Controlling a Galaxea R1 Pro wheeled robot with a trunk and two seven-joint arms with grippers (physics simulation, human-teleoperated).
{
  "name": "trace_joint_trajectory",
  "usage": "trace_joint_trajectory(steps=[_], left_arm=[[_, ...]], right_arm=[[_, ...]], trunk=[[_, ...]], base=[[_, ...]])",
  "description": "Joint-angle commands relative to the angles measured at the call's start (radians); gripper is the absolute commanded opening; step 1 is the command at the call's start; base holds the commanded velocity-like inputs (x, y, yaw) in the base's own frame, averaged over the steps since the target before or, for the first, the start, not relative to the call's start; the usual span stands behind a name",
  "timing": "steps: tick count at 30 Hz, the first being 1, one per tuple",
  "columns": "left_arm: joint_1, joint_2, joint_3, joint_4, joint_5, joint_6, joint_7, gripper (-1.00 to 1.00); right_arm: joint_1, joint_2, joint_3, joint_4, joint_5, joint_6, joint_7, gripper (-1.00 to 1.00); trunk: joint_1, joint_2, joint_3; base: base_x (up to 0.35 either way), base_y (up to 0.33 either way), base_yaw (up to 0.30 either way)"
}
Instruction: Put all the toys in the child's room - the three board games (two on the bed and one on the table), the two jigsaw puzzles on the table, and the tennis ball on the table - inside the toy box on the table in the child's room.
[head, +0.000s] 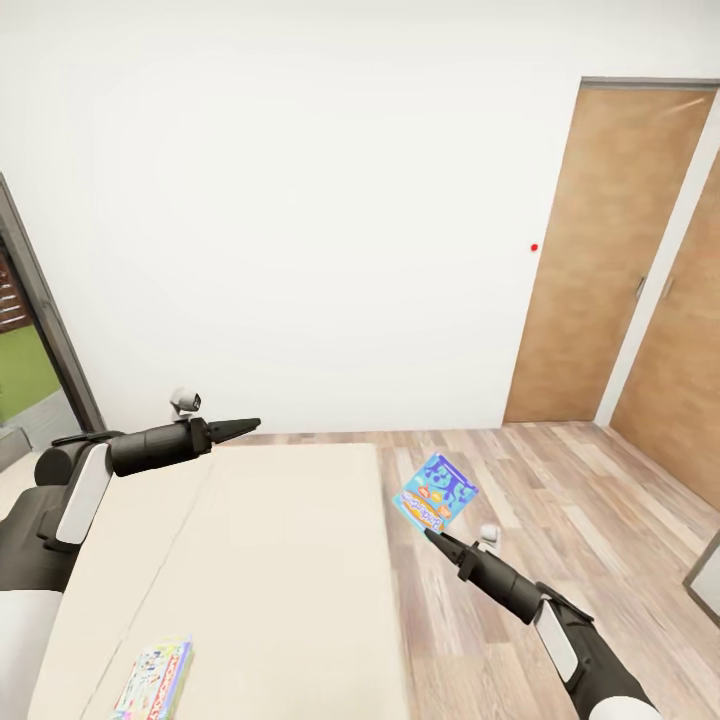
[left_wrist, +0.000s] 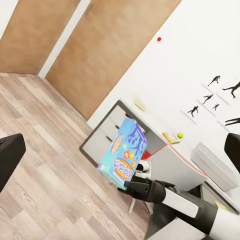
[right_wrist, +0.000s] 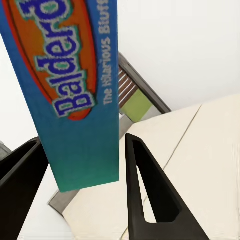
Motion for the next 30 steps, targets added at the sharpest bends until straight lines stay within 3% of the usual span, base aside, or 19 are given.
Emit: trace_joint_trajectory(steps=[1, 30], left_arm=[[-0.001, 0.000, 0.000, 0.000, -0.001, 0.004, -0.003, 1.00], [-0.001, 0.000, 0.001, 0.000, -0.001, 0.004, -0.003, 1.00]], right_arm=[[-0.001, 0.000, -0.001, 0.000, -0.007, 0.011, 0.003, -1.00], [-0.001, 0.002, 0.000, 0.000, -0.006, 0.011, 0.003, -1.00]], trunk=[[0.001, -0.002, -0.002], [0.001, -0.002, -0.002]], base=[[0.000, -0.305, 0.110], [0.000, -0.295, 0.171]])
